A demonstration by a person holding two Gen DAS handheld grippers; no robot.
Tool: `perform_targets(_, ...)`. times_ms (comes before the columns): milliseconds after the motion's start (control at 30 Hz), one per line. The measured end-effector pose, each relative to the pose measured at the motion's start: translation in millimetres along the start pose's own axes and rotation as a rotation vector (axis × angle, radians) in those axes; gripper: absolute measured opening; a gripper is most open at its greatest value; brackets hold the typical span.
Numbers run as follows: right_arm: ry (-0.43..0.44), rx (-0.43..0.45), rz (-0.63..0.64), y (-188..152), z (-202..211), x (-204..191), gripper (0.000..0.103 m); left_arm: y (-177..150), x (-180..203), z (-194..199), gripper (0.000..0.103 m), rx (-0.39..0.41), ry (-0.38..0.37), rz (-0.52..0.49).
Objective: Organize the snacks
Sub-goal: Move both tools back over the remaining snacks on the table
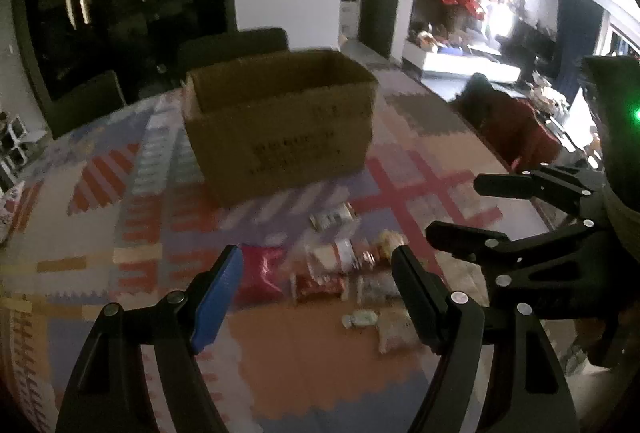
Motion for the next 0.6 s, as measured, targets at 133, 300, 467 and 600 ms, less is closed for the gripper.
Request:
perform_targets(133,0.000,-0.061,0.008,-22.9,-13.6,-0.9,0.076,-19.0,5.1,-12.9,0.076,-0.045,-0.017,-0.006)
perform_targets(300,0.006,-0.120,0.005,-42.8,-28.8,0.9,0.075,-39.7,13.3,-32.7,0.075,-0.111,-0.073,0.000)
perform_targets(467,0.021,-0.192,-0.006,-64.7,-48.8,3.9,0.068,-61.6,20.7,-55.2,0.072,-0.179,-0.118,-0.003)
perform_targets(600,0.029,-0.242,-0.019,-78.8,-63.0,7.7,0.064,-77.6,25.7,-73.9,0.068,-0.240,-0.140,-0.003)
Point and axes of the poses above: each gripper's, at about its wrist camera, not at the fingertips, and z roughly against the way its jaws point, x to its right, y to its top, the point moved 10 cm from there along -z, roughly the way its jaws point
